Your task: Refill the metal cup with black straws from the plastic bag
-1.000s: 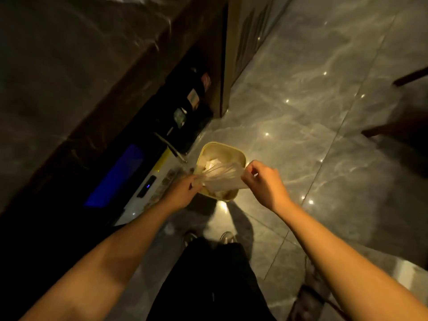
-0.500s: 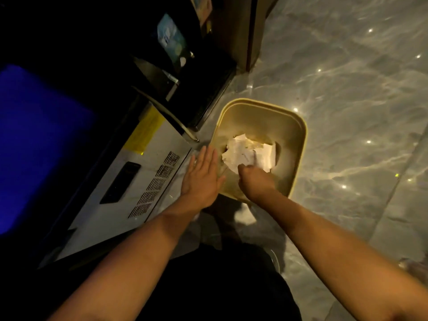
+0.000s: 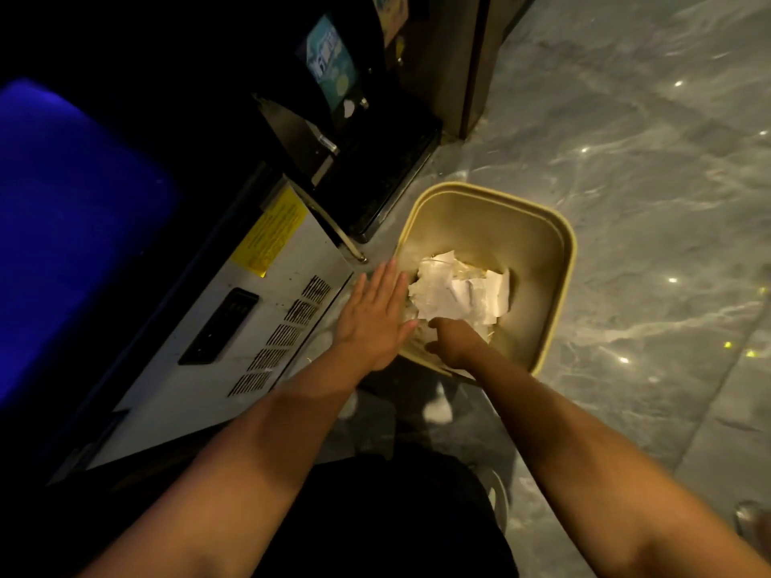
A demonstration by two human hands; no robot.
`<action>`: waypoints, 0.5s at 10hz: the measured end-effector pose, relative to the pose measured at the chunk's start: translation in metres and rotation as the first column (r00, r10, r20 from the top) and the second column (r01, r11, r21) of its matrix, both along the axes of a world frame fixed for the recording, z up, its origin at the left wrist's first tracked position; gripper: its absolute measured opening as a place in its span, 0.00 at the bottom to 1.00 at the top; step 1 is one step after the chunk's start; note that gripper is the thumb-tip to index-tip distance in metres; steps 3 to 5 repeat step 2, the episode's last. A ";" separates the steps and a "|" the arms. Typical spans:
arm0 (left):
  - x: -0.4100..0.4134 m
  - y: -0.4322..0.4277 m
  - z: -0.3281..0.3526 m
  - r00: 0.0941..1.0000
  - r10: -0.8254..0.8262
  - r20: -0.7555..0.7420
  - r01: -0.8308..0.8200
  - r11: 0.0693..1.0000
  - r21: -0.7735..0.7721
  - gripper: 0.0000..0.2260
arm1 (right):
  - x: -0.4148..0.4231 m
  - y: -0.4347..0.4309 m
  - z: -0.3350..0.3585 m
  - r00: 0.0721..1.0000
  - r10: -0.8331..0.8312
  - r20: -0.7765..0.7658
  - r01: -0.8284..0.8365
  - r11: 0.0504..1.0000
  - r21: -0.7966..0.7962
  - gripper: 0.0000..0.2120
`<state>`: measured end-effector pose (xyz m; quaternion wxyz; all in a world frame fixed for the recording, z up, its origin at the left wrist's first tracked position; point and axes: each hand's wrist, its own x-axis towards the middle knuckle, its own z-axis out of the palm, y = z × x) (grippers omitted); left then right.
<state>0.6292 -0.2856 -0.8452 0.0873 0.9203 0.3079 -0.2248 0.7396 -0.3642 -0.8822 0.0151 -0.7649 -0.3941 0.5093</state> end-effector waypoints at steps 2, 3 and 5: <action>0.019 -0.020 0.099 0.998 -0.013 0.059 0.014 1.000 -0.020 0.29 | 0.005 -0.034 0.114 0.968 -0.243 0.062 0.218 0.937 0.271 0.25; 0.019 -0.020 0.099 0.998 -0.013 0.059 0.014 1.000 -0.020 0.29 | 0.005 -0.034 0.114 0.968 -0.243 0.062 0.218 0.937 0.271 0.25; 0.019 -0.020 0.099 0.998 -0.013 0.059 0.014 1.000 -0.020 0.29 | 0.005 -0.034 0.114 0.968 -0.243 0.062 0.218 0.937 0.271 0.25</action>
